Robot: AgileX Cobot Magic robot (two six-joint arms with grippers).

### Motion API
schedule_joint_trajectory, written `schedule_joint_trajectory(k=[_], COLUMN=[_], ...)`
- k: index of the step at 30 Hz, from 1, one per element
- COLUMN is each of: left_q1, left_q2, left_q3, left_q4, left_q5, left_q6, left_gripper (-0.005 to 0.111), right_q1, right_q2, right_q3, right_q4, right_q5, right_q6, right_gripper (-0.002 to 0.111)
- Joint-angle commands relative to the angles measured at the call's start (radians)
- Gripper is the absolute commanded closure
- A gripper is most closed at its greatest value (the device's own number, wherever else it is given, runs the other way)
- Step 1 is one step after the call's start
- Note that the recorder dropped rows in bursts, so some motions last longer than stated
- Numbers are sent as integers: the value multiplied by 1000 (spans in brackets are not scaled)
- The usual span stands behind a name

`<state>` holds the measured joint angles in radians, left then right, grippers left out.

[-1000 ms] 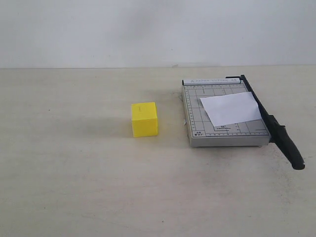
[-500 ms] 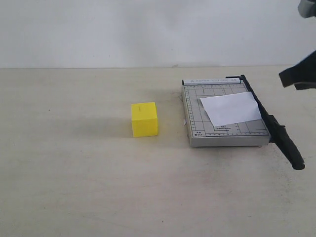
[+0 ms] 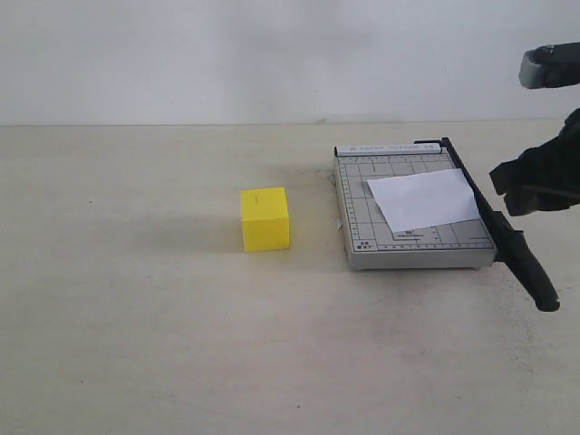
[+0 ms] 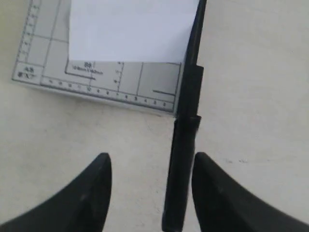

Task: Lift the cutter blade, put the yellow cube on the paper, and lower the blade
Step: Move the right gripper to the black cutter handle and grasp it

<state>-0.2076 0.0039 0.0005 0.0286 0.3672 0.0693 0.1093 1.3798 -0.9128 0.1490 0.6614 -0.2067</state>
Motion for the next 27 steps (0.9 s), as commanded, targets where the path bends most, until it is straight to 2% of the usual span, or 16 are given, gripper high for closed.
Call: schedule_joint_trajectory(k=[1, 2, 3, 5, 8, 11, 12, 15, 21, 27], left_q1=[1, 1, 1, 1, 1, 1, 1, 1, 1, 1], left_q2=[-4, -4, -4, -4, -4, -4, -4, -4, -4, -4], left_q3=[-1, -1, -1, -1, -1, -1, -1, -1, -1, -1], left_q4=[4, 4, 4, 4, 4, 4, 4, 4, 4, 4], left_q5=[-4, -4, -4, -4, -4, -4, -4, -4, -4, -4], left_q6=[-6, -6, -6, -6, -6, -6, -6, -6, -6, -6], left_gripper=[102, 102, 102, 102, 102, 102, 102, 102, 102, 102], right_q1=[1, 1, 1, 1, 5, 5, 5, 5, 5, 5], right_q2=[-186, -226, -282, -306, -249, -149, -119, -59, 49, 142], right_q3=[349, 428, 553, 676, 729, 729, 727, 721, 721, 721], right_q4=[176, 209, 243, 237, 232, 175, 171, 126, -149, -108], right_q5=[-431, -554, -791, -972, -1035, -1109, -1121, -1150, -1236, -1275], right_q6=[-24, -24, -5, -19, -41, -35, -28, 73, 231, 227], right_gripper=[58, 58, 58, 58, 58, 39, 37, 39, 44, 44])
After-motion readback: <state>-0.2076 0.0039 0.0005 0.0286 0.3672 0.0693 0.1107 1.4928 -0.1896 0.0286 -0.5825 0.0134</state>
